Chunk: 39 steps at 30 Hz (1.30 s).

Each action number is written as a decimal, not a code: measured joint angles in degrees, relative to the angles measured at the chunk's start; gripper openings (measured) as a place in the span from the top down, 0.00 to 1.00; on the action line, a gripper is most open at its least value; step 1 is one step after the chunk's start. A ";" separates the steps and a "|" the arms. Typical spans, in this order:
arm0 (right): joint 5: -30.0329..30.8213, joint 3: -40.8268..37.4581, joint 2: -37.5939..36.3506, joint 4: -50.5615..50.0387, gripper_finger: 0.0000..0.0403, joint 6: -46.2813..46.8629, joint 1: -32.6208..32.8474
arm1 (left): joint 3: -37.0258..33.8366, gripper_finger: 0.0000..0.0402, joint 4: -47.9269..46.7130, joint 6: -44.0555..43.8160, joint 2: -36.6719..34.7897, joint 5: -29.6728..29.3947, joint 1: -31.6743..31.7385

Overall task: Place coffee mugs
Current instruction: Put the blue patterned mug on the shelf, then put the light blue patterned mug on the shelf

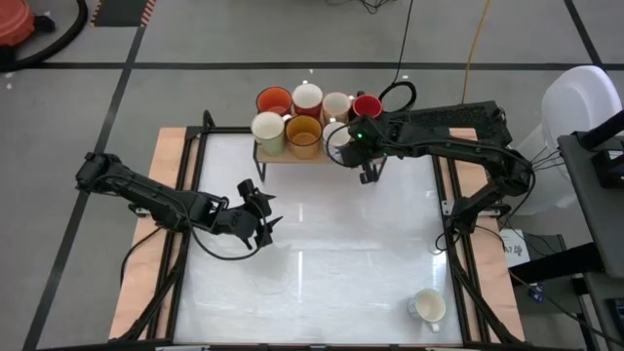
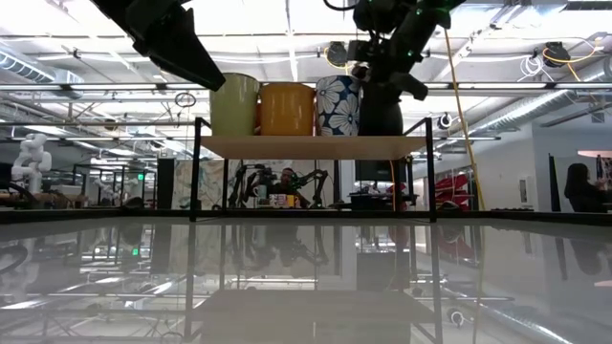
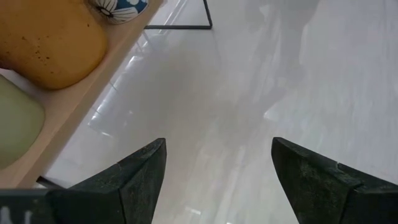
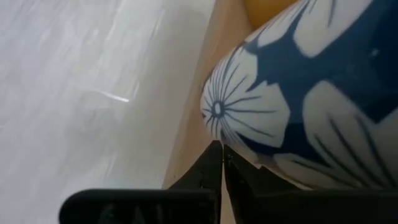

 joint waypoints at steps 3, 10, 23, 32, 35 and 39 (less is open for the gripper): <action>-0.04 0.00 0.00 1.17 1.00 -0.47 0.02 | 0.00 0.27 0.00 0.15 0.01 0.01 0.00; 0.02 0.00 0.00 1.87 1.00 -2.08 0.01 | 0.00 0.27 0.00 -0.10 0.01 0.00 0.00; 0.22 0.00 -9.68 -9.34 1.00 13.13 7.95 | 0.00 0.27 -0.04 -0.33 0.00 0.02 0.00; -0.02 0.02 -17.74 -20.18 1.00 38.49 22.81 | 0.00 0.27 0.07 -1.16 0.00 0.02 0.00; -0.18 0.02 -17.77 -22.70 1.00 47.28 28.26 | 0.00 0.27 0.11 -1.25 -0.01 0.02 0.00; -0.77 0.02 -16.76 -23.59 1.00 55.91 35.17 | 0.00 0.27 0.13 -1.45 -0.01 0.02 0.00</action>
